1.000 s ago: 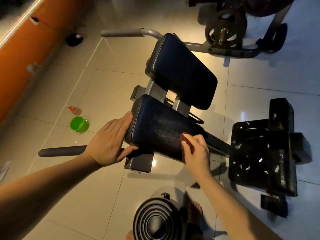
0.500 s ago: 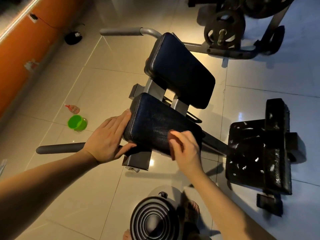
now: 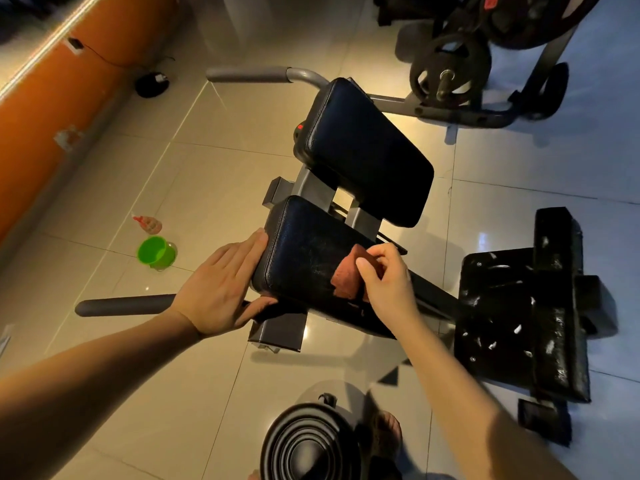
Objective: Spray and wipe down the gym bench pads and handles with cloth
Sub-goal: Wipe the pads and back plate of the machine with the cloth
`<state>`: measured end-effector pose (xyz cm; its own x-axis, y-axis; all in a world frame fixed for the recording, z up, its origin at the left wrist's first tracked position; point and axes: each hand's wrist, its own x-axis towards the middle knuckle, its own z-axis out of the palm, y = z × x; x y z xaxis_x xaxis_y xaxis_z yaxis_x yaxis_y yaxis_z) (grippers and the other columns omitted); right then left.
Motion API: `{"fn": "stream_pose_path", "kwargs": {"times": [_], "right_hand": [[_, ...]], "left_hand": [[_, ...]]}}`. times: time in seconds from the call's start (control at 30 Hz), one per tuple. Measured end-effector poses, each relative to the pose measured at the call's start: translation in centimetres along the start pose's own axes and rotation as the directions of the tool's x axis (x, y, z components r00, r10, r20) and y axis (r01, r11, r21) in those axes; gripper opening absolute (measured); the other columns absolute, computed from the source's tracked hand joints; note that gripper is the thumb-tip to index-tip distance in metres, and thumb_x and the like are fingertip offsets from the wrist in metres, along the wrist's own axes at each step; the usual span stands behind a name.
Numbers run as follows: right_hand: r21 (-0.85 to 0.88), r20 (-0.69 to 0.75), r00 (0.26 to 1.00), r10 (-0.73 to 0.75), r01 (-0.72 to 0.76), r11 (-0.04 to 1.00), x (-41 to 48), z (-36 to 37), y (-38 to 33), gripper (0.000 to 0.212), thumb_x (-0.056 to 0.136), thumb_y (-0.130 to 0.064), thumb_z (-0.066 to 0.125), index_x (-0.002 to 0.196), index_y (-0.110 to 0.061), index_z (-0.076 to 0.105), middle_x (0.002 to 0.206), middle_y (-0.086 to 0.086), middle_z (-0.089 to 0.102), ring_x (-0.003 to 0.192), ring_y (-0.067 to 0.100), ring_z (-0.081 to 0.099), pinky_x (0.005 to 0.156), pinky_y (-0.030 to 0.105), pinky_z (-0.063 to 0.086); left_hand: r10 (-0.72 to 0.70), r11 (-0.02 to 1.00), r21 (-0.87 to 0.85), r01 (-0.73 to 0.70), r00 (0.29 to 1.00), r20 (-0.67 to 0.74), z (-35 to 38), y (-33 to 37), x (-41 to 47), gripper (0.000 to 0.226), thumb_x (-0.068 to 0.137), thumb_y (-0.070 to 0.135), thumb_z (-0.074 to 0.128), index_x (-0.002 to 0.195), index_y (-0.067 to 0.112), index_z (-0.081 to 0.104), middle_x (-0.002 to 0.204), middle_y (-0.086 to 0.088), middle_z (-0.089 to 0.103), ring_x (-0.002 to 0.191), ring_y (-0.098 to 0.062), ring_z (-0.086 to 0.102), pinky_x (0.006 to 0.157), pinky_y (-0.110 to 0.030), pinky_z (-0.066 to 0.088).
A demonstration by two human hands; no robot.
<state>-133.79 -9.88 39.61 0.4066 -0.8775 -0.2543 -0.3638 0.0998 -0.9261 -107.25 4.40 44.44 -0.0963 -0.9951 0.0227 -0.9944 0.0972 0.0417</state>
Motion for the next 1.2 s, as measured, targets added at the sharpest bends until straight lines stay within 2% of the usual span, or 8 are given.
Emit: {"fn": "stream_pose_path", "kwargs": {"times": [0.13, 0.33, 0.53, 0.63, 0.8, 0.93, 1.07, 1.2], "right_hand": [[-0.093, -0.155, 0.988, -0.009, -0.005, 0.996, 0.0, -0.8, 2.2, 0.014, 0.097, -0.027, 0.065, 0.106, -0.024, 0.054, 0.107, -0.011, 0.053, 0.102, 0.012, 0.054, 0.074, 0.021, 0.045], [-0.049, -0.189, 0.981, 0.035, -0.045, 0.998, -1.7, 2.8, -1.7, 0.015, 0.099, -0.035, 0.062, 0.113, -0.031, 0.060, 0.115, -0.007, 0.052, 0.108, 0.014, 0.055, 0.071, 0.017, 0.043], [-0.102, -0.082, 0.940, -0.330, 0.321, 0.941, -3.6, 5.7, -4.5, 0.028, 0.099, -0.033, 0.060, 0.125, -0.023, 0.067, 0.110, -0.011, 0.053, 0.103, 0.008, 0.056, 0.078, 0.024, 0.055], [-0.136, -0.223, 0.966, -0.131, 0.103, 0.985, -3.1, 2.1, 1.5, 0.023, 0.103, -0.024, 0.057, 0.123, -0.020, 0.067, 0.106, -0.009, 0.054, 0.099, 0.005, 0.057, 0.080, 0.032, 0.057], [-0.128, -0.367, 0.904, 0.221, -0.285, 0.950, -1.5, 0.4, 3.8, 0.028, 0.104, -0.023, 0.054, 0.129, -0.017, 0.064, 0.127, 0.006, 0.058, 0.124, 0.026, 0.052, 0.094, 0.029, 0.041], [-0.038, -0.261, 0.965, -0.026, 0.016, 0.999, -0.9, 5.7, -5.5, 0.018, 0.101, -0.027, 0.059, 0.116, -0.023, 0.067, 0.112, -0.007, 0.053, 0.104, 0.009, 0.057, 0.069, 0.009, 0.042], [-0.237, -0.094, 0.930, -0.355, 0.326, 0.915, -2.3, 6.5, -5.6, 0.026, 0.101, -0.032, 0.060, 0.124, -0.022, 0.064, 0.116, -0.007, 0.050, 0.104, 0.005, 0.049, 0.075, 0.010, 0.043], [-0.269, -0.322, 0.946, 0.022, -0.114, 0.956, -1.9, 0.8, 4.2, 0.020, 0.101, -0.024, 0.059, 0.120, -0.018, 0.065, 0.117, -0.002, 0.052, 0.108, 0.019, 0.058, 0.081, 0.025, 0.045]], "left_hand": [[0.007, 1.000, 0.006, -0.007, 1.000, -0.004, 0.0, -0.1, 0.1, 0.097, 0.095, 0.067, 0.046, 0.160, 0.000, 0.019, 0.159, -0.026, 0.036, 0.136, -0.041, 0.050, 0.115, -0.052, 0.041], [0.009, 1.000, 0.019, -0.008, 1.000, -0.011, 0.0, -0.1, 0.1, 0.096, 0.095, 0.067, 0.044, 0.159, -0.001, 0.020, 0.157, -0.027, 0.039, 0.133, -0.041, 0.051, 0.115, -0.050, 0.041], [0.006, 1.000, 0.009, -0.006, 1.000, 0.000, 0.0, 0.0, 0.1, 0.097, 0.095, 0.068, 0.041, 0.160, 0.001, 0.018, 0.156, -0.027, 0.040, 0.135, -0.040, 0.050, 0.117, -0.049, 0.038], [-0.009, 1.000, 0.021, 0.009, 1.000, -0.002, -0.1, 0.2, 0.1, 0.096, 0.094, 0.068, 0.043, 0.159, 0.001, 0.021, 0.154, -0.027, 0.042, 0.134, -0.041, 0.051, 0.116, -0.048, 0.037], [-0.005, 1.000, 0.020, 0.005, 1.000, -0.008, 0.0, 0.1, 0.0, 0.095, 0.094, 0.066, 0.044, 0.158, -0.001, 0.022, 0.153, -0.027, 0.044, 0.133, -0.041, 0.052, 0.115, -0.049, 0.039], [0.006, 0.999, 0.037, -0.006, 1.000, 0.001, 0.1, 0.0, 0.1, 0.097, 0.095, 0.067, 0.043, 0.159, -0.003, 0.022, 0.155, -0.027, 0.041, 0.135, -0.040, 0.049, 0.117, -0.045, 0.034], [0.010, 0.999, 0.037, -0.010, 1.000, 0.006, 0.0, -0.1, 0.1, 0.098, 0.095, 0.067, 0.042, 0.159, -0.003, 0.019, 0.156, -0.028, 0.038, 0.136, -0.040, 0.048, 0.118, -0.043, 0.031], [0.014, 0.999, 0.038, -0.014, 1.000, -0.008, 0.1, 0.0, 0.1, 0.098, 0.094, 0.066, 0.045, 0.159, -0.003, 0.019, 0.155, -0.028, 0.040, 0.136, -0.040, 0.048, 0.118, -0.044, 0.032]]}}
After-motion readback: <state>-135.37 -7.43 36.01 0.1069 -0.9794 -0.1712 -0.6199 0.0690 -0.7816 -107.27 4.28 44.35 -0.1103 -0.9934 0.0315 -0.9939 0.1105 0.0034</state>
